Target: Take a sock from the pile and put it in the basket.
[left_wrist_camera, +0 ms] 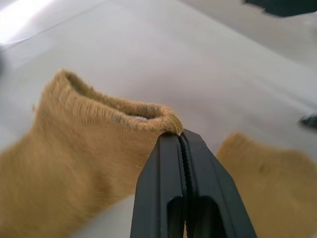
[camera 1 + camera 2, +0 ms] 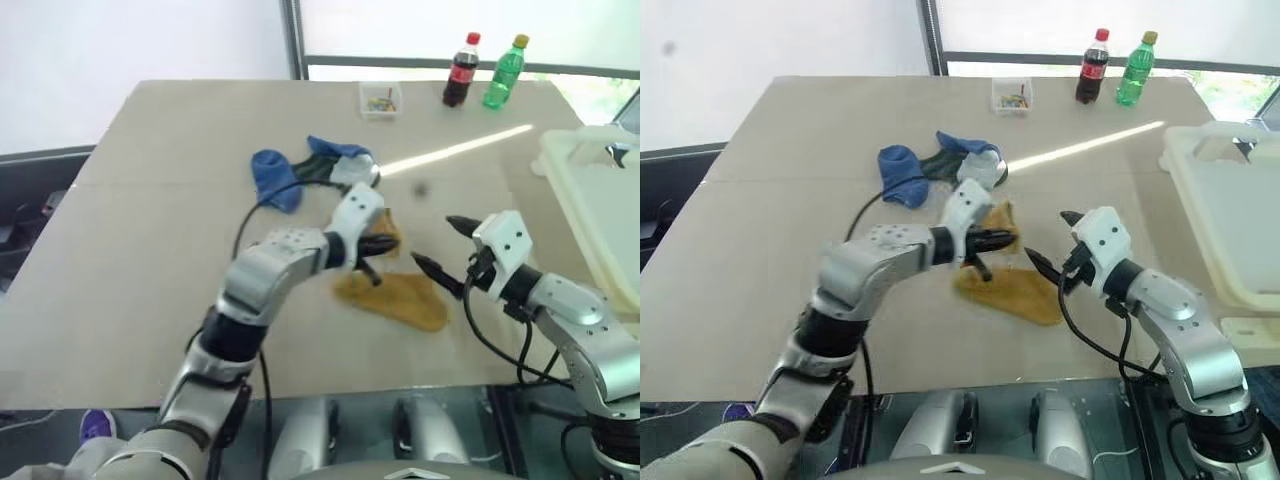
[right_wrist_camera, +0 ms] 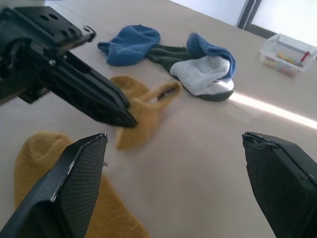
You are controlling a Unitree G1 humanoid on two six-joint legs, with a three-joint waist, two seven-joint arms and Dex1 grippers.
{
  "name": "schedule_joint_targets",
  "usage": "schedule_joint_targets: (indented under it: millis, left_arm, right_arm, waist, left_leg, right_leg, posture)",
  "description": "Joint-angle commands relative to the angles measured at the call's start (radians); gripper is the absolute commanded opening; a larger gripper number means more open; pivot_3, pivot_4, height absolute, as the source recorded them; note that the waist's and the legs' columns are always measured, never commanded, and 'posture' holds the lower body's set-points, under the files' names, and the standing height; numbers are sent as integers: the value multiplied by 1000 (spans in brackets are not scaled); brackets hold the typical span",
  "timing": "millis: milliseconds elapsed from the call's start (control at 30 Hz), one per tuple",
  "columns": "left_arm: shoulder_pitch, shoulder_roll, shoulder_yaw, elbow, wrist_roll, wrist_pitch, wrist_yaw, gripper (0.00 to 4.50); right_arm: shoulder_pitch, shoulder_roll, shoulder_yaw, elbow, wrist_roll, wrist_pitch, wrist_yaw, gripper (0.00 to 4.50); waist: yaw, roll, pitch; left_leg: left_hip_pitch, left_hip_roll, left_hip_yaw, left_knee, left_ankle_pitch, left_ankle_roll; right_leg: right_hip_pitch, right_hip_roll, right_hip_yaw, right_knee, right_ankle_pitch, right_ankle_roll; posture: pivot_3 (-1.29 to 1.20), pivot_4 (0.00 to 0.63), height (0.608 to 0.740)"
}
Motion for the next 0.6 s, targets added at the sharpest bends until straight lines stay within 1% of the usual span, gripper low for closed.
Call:
schedule_joint_targets:
  millis: [33, 100, 133, 167, 200, 267, 300, 333, 367, 400, 433, 500, 567, 600]
  left_arm:
    - [-54, -90, -26, 102, 10, -48, 11, 45]
    - [-75, -135, -11, 152, 10, -67, 20, 45]
    - [-88, -156, 6, 178, 4, -62, 27, 454]
    - [-100, -167, 12, 198, 9, -70, 31, 680]
    - [-109, -167, 12, 205, 15, -83, 28, 754]
    - [-108, -150, 44, 165, -12, -83, 6, 1542]
    - [-106, -141, 56, 148, -21, -84, -2, 2031]
    - [-94, -114, 89, 105, -57, -81, -36, 2387]
    - [-85, -95, 110, 72, -81, -78, -59, 2387]
    - [-59, -85, 142, 27, -102, -121, -75, 2387]
    - [-28, -79, 170, -4, -103, -215, -89, 2387]
    - [-10, -54, 211, -9, -86, -244, -56, 2387]
    - [-12, -41, 223, 47, -6, -375, 1, 2387]
    - [-14, -51, 232, 83, 32, -477, 34, 2387]
  right_arm:
    - [29, -17, -64, -81, 7, 48, -45, 4500]
    - [45, -22, -80, -100, 2, 80, -69, 4500]
    - [50, -20, -88, -106, 5, 99, -81, 4500]
    - [55, -16, -95, -112, 9, 126, -97, 4500]
    - [60, -16, -100, -116, 10, 148, -110, 4500]
    - [62, -8, -114, -121, 34, 191, -121, 4500]
    - [59, -3, -120, -122, 45, 209, -126, 4500]
    - [41, 8, -125, -112, 60, 233, -135, 4500]
    - [30, 15, -129, -109, 70, 250, -142, 4500]
    - [15, 21, -128, -102, 78, 265, -147, 4500]
    - [-3, 27, -118, -86, 76, 268, -152, 4500]
    - [-36, 40, -93, -42, 63, 262, -159, 4500]
    - [-58, 46, -69, 3, 49, 255, -161, 4500]
    - [-67, 48, -60, 26, 40, 246, -161, 4500]
  waist:
    - [2, 0, 0]
    - [0, 0, 0]
    - [-1, 0, 0]
    - [0, 0, 0]
    - [1, 0, 0]
    - [0, 0, 0]
    - [0, 0, 0]
    - [-1, 0, 0]
    - [-2, 0, 0]
    - [-5, 1, 0]
    - [-4, 1, 0]
    - [-1, 1, 0]
    - [4, 1, 0]
    - [6, 1, 0]
  left_leg:
    - [0, 0, 0, 0, 0, 0]
    - [0, 1, 0, 0, -1, 2]
    - [0, 1, 0, 0, -1, 2]
    - [0, 1, 0, 0, -1, 2]
    - [0, 1, 0, 0, -1, 2]
    - [0, 1, 0, 0, -2, 3]
    - [0, 1, 0, 0, -2, 3]
    - [0, 1, 0, 0, -2, 3]
    - [0, 2, 0, 0, -2, 3]
    - [0, 2, 1, 0, -2, 3]
    - [-1, 2, 2, 0, -2, 2]
    - [0, 3, 2, 0, -1, 2]
    - [0, 2, 2, 0, -1, 2]
    - [0, 1, 1, 0, -1, 2]
  right_leg:
    - [0, 0, 0, 0, 0, 0]
    - [-1, 1, 0, 1, 0, 0]
    - [-1, 1, 1, 1, 0, 0]
    - [-1, 1, 1, 1, 0, 0]
    - [-1, 1, 1, 1, 0, 0]
    - [-1, 0, 1, 1, 0, 0]
    - [-1, 0, 1, 1, 0, 0]
    - [-1, 0, 1, 1, 0, 0]
    - [-1, 0, 1, 1, 0, 0]
    - [-2, 0, 1, 2, 0, 0]
    - [-4, 0, 3, 3, 0, 0]
    - [-4, 0, 3, 4, 0, 0]
    - [-3, 0, 3, 4, 0, -1]
    - [-3, 0, 2, 4, 0, -1]
  posture:
    - [0, 150, 732]
    - [0, 150, 732]
    - [0, 150, 732]
    - [0, 150, 732]
    - [0, 150, 732]
    - [0, 150, 732]
    - [0, 150, 732]
    - [0, 150, 732]
    - [0, 150, 732]
    - [0, 150, 732]
    - [0, 150, 732]
    - [0, 150, 732]
    - [0, 150, 732]
    - [0, 150, 732]
